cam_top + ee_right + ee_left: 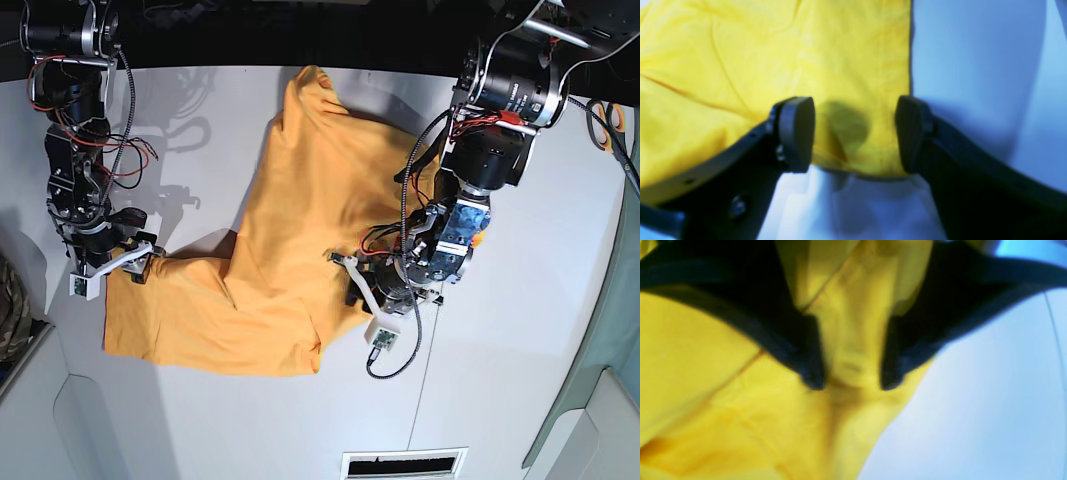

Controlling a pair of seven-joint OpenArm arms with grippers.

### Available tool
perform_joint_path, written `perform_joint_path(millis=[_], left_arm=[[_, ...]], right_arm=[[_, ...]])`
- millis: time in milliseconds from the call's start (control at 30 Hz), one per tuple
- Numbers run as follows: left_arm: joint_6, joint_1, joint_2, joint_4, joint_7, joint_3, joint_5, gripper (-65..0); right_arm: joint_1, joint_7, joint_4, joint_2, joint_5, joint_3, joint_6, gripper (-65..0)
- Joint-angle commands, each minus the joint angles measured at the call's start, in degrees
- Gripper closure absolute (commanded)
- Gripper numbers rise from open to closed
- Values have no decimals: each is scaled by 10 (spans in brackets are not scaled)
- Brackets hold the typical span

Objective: Layout the t-shirt on the table in an organized manner, then fold the t-shirt properly
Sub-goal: 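Regrasp the shirt with the left gripper near the right gripper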

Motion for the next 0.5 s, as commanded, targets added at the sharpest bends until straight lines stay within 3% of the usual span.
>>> perform_joint_path(millis=[0, 33, 67, 233, 367, 467], left_arm=[[1, -8, -2, 3, 8, 1, 1, -103], [1, -7, -1, 3, 8, 1, 1, -28], [-1, -8, -1, 3, 9, 1, 1, 0], [-57, -6, -2, 66, 66, 1, -1, 0], [-143, 23, -3, 189, 144, 1, -88, 0], [-171, 55, -3, 277, 194, 6, -174, 0]], right_arm=[[-3, -43, -2, 0, -2, 0, -1, -382], [-3, -43, -2, 0, -2, 0, -1, -382], [-3, -43, -2, 0, -2, 0, -1, -382], [-3, -41, -2, 0, -2, 0, -1, -382], [-3, -41, -2, 0, -2, 0, -1, -382], [-3, -40, -2, 0, -2, 0, -1, -382]])
